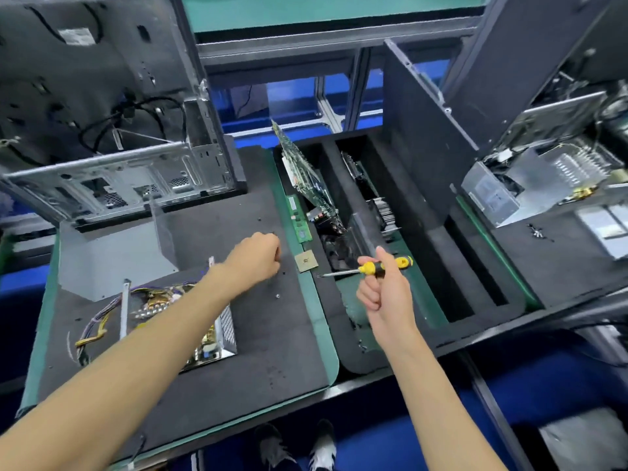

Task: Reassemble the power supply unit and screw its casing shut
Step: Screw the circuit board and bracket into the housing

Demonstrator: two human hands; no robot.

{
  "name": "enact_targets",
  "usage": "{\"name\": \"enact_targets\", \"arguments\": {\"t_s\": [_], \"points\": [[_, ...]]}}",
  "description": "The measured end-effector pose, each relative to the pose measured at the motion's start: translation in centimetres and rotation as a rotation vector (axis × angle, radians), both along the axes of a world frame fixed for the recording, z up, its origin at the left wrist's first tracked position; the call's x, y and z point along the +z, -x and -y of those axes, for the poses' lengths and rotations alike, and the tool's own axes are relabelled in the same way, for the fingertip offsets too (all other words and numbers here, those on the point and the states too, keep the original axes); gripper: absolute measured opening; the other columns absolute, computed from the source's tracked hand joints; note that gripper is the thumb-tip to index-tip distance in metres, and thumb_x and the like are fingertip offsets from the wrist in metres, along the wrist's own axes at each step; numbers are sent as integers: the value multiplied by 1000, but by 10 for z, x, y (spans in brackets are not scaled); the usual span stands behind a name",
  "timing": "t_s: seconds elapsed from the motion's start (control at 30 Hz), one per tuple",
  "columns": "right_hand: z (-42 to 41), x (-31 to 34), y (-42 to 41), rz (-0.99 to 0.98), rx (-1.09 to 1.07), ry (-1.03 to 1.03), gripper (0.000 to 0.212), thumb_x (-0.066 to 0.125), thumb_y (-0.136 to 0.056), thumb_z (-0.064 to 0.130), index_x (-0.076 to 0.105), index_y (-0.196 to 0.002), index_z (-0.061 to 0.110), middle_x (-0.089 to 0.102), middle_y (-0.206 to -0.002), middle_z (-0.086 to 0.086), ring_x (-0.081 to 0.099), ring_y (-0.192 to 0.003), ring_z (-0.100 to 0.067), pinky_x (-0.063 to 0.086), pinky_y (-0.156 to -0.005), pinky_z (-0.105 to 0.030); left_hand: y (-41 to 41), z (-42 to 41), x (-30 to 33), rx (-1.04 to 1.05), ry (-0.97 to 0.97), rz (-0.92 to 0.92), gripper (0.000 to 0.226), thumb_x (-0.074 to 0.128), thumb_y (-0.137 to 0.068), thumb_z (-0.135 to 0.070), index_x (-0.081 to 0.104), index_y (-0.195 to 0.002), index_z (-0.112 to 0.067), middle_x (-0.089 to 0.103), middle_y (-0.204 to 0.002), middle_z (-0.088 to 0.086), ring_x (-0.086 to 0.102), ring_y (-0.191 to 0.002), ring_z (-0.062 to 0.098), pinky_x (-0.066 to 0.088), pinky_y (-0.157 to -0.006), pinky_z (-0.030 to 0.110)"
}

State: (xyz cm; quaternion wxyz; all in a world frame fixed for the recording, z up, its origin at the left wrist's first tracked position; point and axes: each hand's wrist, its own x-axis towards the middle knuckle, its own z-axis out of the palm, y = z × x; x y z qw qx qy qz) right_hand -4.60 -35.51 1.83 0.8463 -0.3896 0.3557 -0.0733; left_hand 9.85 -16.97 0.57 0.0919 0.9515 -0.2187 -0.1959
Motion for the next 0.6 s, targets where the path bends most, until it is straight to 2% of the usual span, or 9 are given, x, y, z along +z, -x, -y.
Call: {"name": "enact_targets", "arguments": {"t_s": [0.13, 0.23, 0.43, 0.5, 0.6], "points": [[8, -3, 3, 7, -27, -57, 38, 54, -106, 31, 68, -82, 5, 26, -48, 6, 20, -36, -6, 15, -35, -20, -10, 10, -19, -13, -72, -14, 14, 71, -89, -17, 65, -95, -6, 67, -105, 18, 65, -97, 40, 55, -81, 41], [11, -5, 2, 7, -34, -87, 39, 55, -105, 32, 71, -79, 7, 26, -49, 5, 20, -37, -7, 13, -38, -21, -13, 12, -26, -11, -76, -13, 13, 70, -87, -13, 65, -93, -3, 67, -104, 20, 65, -95, 41, 56, -82, 44], [15, -9, -5, 12, -36, -127, 35, 57, -104, 33, 69, -86, 5, 30, -50, 5, 22, -38, -7, 12, -40, -22, -9, 9, -27, 6, -98, -20, 14, 70, -89, -16, 65, -91, -4, 69, -98, 18, 66, -89, 40, 57, -78, 43], [15, -10, -6, 12, -28, -130, 35, 57, -104, 33, 70, -85, 6, 30, -49, 5, 22, -38, -7, 13, -40, -22, -6, 8, -26, 12, -95, -33, 8, 66, -87, -10, 66, -92, -3, 69, -98, 19, 66, -89, 39, 57, -78, 43], [12, -11, -9, 7, -10, -125, 34, 56, -105, 33, 68, -88, 6, 29, -49, 6, 21, -38, -7, 13, -40, -21, -3, 6, -26, 43, -66, -63, 14, 59, -84, 0, 67, -95, -4, 69, -102, 19, 66, -93, 40, 57, -82, 44]]}}
